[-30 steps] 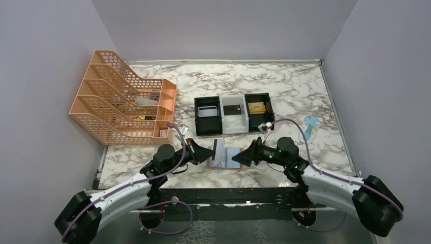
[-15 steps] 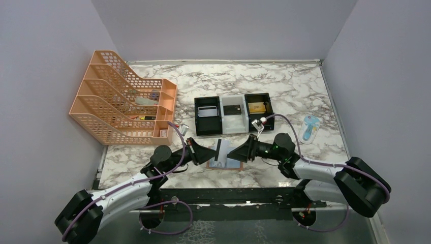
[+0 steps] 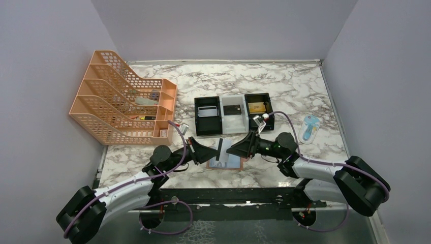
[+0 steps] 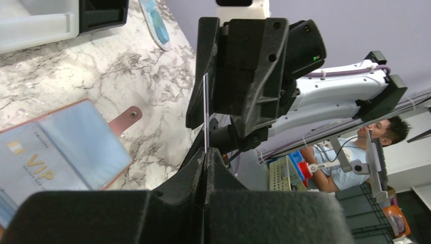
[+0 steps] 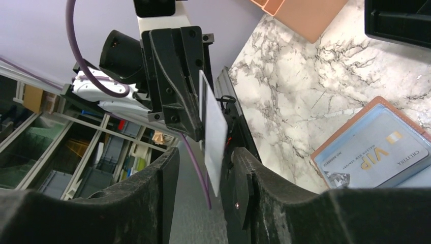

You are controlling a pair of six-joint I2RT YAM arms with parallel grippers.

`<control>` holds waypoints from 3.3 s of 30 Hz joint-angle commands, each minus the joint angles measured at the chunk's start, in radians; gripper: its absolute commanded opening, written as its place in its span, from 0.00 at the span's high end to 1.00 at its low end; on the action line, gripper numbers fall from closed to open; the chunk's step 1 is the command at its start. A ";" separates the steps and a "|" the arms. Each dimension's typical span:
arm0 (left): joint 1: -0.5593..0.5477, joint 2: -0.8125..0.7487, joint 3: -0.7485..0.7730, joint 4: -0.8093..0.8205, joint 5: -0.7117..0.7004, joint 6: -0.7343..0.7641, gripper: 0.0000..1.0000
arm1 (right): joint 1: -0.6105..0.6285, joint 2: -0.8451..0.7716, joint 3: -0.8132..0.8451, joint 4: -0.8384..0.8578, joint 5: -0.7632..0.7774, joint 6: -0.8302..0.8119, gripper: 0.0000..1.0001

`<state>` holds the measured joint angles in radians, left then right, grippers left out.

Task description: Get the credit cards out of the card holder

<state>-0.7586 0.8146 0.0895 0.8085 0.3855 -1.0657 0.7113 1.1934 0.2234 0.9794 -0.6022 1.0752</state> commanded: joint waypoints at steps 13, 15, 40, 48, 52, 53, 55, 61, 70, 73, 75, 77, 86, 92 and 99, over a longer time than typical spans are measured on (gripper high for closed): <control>0.004 0.046 -0.035 0.241 0.025 -0.063 1.00 | 0.000 0.060 0.052 0.125 -0.126 0.037 0.78; 0.004 0.049 -0.033 0.247 0.027 -0.063 1.00 | 0.001 0.061 0.058 0.133 -0.128 0.044 0.79; 0.004 -0.114 0.003 -0.177 -0.112 0.051 0.01 | 0.000 -0.209 0.076 -0.416 0.188 -0.141 0.99; 0.004 -0.169 0.257 -0.865 -0.398 0.263 0.01 | 0.001 -0.292 0.167 -0.707 0.362 -0.327 0.99; 0.004 -0.115 0.443 -1.152 -0.575 0.324 0.01 | 0.000 -0.279 0.246 -0.799 0.421 -0.418 0.99; 0.004 -0.099 0.480 -1.184 -0.597 0.341 0.01 | 0.000 -0.270 0.266 -0.814 0.434 -0.444 0.99; 0.005 -0.059 0.544 -1.221 -0.631 0.375 0.01 | 0.001 -0.238 0.312 -0.841 0.459 -0.499 0.99; 0.037 0.117 0.712 -1.347 -0.698 0.482 0.01 | 0.001 -0.073 0.488 -0.894 0.432 -0.693 0.99; 0.365 0.196 0.752 -1.327 -0.472 0.607 0.01 | 0.002 0.167 0.675 -0.902 0.491 -0.916 0.99; 0.390 0.202 0.742 -1.313 -0.543 0.627 0.01 | 0.006 0.240 0.746 -0.929 0.489 -0.991 0.99; 0.393 0.186 0.729 -1.287 -0.574 0.630 0.01 | 0.013 0.276 0.780 -0.931 0.494 -1.028 0.99; 0.395 0.156 0.721 -1.275 -0.603 0.632 0.01 | 0.022 0.302 0.799 -0.909 0.512 -1.059 0.99; 0.397 -0.032 0.641 -1.267 -0.820 0.626 0.01 | 0.129 0.465 0.920 -0.924 0.661 -1.256 0.99; 0.406 -0.066 0.639 -1.269 -0.862 0.625 0.01 | 0.156 0.593 1.061 -1.008 0.791 -1.314 0.99; 0.419 -0.078 0.633 -1.268 -0.841 0.635 0.01 | 0.157 0.745 1.213 -1.138 0.824 -1.378 0.99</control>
<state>-0.3473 0.7540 0.7376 -0.4797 -0.4339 -0.4423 0.8696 1.8736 1.3663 -0.0719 0.1539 -0.2417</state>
